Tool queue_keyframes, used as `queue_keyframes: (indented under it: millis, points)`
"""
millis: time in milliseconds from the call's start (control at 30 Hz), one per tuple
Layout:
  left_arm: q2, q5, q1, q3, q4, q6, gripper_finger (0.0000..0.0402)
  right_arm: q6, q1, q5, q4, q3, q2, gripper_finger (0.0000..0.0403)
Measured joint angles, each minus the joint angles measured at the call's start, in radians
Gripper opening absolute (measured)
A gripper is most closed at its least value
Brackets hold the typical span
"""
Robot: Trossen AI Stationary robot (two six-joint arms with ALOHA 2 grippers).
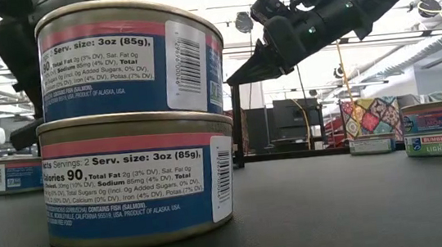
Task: Stack canned seafood by type on shelf
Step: Put the green tuna can on the shelf
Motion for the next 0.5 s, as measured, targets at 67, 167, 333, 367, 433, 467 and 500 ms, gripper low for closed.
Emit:
queue_keyframes:
  millis: [67, 167, 333, 367, 433, 467, 500]
  points:
    - [0.023, -0.017, -0.007, 0.002, 0.0, 0.001, 0.0105, 0.0, 0.0, 0.0, 0.0, 0.0, 0.0, 0.0]
    - [0.069, -0.049, -0.02, 0.006, 0.011, 0.001, 0.0077, 0.0, 0.0, 0.0, -0.002, 0.0, 0.0, 0.0]
    - [0.112, -0.115, -0.055, 0.007, 0.028, 0.002, 0.0038, 0.0, 0.0, 0.0, -0.002, 0.0, 0.0, 0.0]
    - [0.113, -0.125, -0.062, 0.009, 0.026, 0.002, 0.0031, 0.0, 0.0, 0.0, -0.002, 0.0, 0.0, 0.0]
    - [0.11, -0.141, -0.076, 0.013, 0.025, 0.002, 0.0016, 0.0, 0.0, 0.0, -0.001, 0.0, 0.0, 0.0]
    - [0.103, -0.142, -0.081, 0.013, 0.025, 0.002, 0.001, 0.0, 0.0, 0.0, -0.002, 0.0, 0.0, 0.0]
    - [0.097, -0.142, -0.084, 0.017, 0.022, 0.002, 0.0006, 0.0, 0.0, 0.0, -0.001, 0.0, 0.0, 0.0]
